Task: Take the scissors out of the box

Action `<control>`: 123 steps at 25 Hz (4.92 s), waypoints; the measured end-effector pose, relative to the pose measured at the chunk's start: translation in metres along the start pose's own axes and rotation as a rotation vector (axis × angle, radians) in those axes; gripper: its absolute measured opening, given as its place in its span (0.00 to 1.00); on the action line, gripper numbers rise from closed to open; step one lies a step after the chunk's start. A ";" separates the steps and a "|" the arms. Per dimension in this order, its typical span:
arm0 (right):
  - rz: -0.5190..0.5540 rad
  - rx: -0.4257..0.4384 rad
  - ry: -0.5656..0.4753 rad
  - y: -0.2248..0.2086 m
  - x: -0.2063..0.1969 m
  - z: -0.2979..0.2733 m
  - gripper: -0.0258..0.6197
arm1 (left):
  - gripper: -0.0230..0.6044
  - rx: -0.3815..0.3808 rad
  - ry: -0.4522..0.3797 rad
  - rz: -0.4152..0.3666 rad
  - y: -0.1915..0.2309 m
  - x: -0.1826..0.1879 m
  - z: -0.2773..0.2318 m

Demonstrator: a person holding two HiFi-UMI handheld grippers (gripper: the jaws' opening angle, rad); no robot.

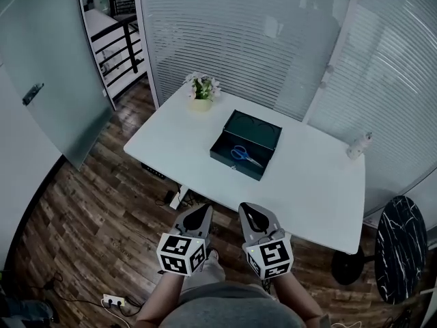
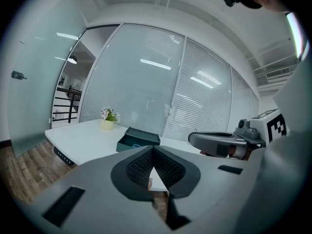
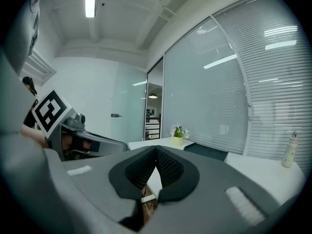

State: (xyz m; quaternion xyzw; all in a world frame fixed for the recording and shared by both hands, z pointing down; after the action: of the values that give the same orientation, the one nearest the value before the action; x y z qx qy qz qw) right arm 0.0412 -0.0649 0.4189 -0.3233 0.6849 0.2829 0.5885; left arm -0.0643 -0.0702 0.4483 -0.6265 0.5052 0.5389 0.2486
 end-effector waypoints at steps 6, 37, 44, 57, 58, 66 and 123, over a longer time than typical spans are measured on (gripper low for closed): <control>0.005 -0.024 0.001 -0.031 0.011 -0.049 0.05 | 0.04 -0.021 0.008 -0.014 0.029 0.026 -0.048; 0.093 -0.033 0.232 -0.194 -0.022 -0.195 0.05 | 0.04 -0.049 0.078 0.031 0.091 0.058 -0.189; 0.106 0.019 0.362 -0.215 -0.058 -0.224 0.06 | 0.04 -0.025 0.098 0.043 0.104 0.055 -0.201; 0.091 0.115 0.588 -0.231 -0.120 -0.274 0.06 | 0.04 -0.013 0.139 0.067 0.117 0.040 -0.218; 0.084 0.128 0.604 -0.231 -0.124 -0.276 0.08 | 0.04 -0.011 0.138 0.069 0.118 0.040 -0.219; 0.095 0.199 0.734 -0.229 -0.159 -0.289 0.24 | 0.04 -0.004 0.141 0.080 0.123 0.039 -0.228; 0.214 0.039 0.503 -0.177 -0.076 -0.229 0.17 | 0.04 -0.037 0.051 0.062 0.094 0.046 -0.135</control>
State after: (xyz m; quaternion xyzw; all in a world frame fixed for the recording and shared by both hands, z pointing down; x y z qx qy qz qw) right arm 0.0430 -0.3436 0.5262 -0.2976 0.8451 0.2410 0.3730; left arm -0.0958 -0.2365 0.4678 -0.6286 0.5204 0.5395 0.2072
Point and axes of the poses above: the fingertips, and each gripper's own axes: z backward along the fingers, y to its left, x out of its top, the point moved 2 cm from there along z, backward along the fingers, and after that the axes turned 6 degrees about x, right-handed, at the moved point
